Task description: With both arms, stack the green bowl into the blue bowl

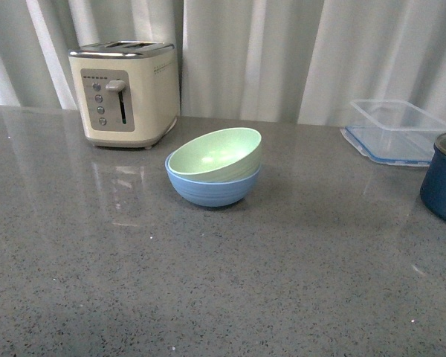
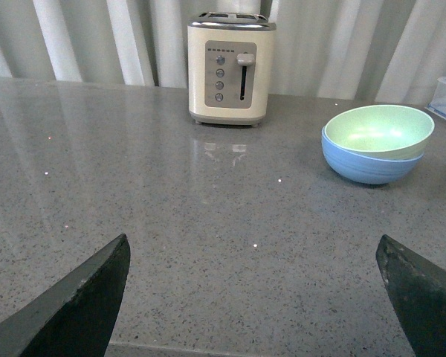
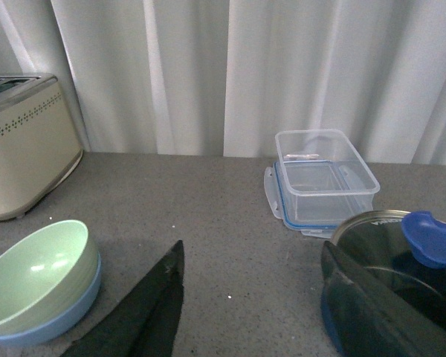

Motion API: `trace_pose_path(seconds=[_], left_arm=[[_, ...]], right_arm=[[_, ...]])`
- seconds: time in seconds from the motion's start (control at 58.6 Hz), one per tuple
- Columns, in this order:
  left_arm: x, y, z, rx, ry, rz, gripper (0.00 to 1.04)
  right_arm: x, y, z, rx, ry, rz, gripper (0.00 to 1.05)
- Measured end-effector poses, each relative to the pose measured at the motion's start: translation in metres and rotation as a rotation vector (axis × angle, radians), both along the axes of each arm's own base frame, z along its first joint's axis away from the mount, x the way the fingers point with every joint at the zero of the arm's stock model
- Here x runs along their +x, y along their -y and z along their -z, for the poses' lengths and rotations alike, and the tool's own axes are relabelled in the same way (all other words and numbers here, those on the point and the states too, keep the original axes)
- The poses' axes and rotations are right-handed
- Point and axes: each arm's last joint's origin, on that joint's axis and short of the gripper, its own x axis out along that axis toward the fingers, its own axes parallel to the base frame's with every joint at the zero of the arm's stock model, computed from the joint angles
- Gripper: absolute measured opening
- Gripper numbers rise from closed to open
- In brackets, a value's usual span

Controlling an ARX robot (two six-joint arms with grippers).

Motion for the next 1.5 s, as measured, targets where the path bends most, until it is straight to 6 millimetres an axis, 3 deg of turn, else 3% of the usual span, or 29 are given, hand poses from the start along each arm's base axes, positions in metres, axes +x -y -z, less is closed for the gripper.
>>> trace_pose_path(seconds=[0.205, 0.478, 0.922, 1.246, 1.502], left_arm=[[0.000, 0.000, 0.000, 0.000, 0.000, 0.003, 0.98], [0.000, 0.000, 0.000, 0.000, 0.000, 0.003, 0.98], [0.000, 0.000, 0.000, 0.000, 0.000, 0.004, 0.98], [0.000, 0.000, 0.000, 0.000, 0.000, 0.004, 0.98], [0.000, 0.000, 0.000, 0.000, 0.000, 0.003, 0.98]], right_arm=[[-0.049, 0.029, 0.043, -0.037, 0.004, 0.010, 0.01], [-0.081, 0.043, 0.068, -0.040, 0.009, 0.014, 0.01], [-0.113, 0.056, 0.088, -0.039, 0.007, 0.015, 0.01], [-0.126, 0.056, 0.101, -0.039, 0.017, 0.012, 0.01], [-0.135, 0.056, 0.099, -0.039, 0.024, 0.012, 0.01]])
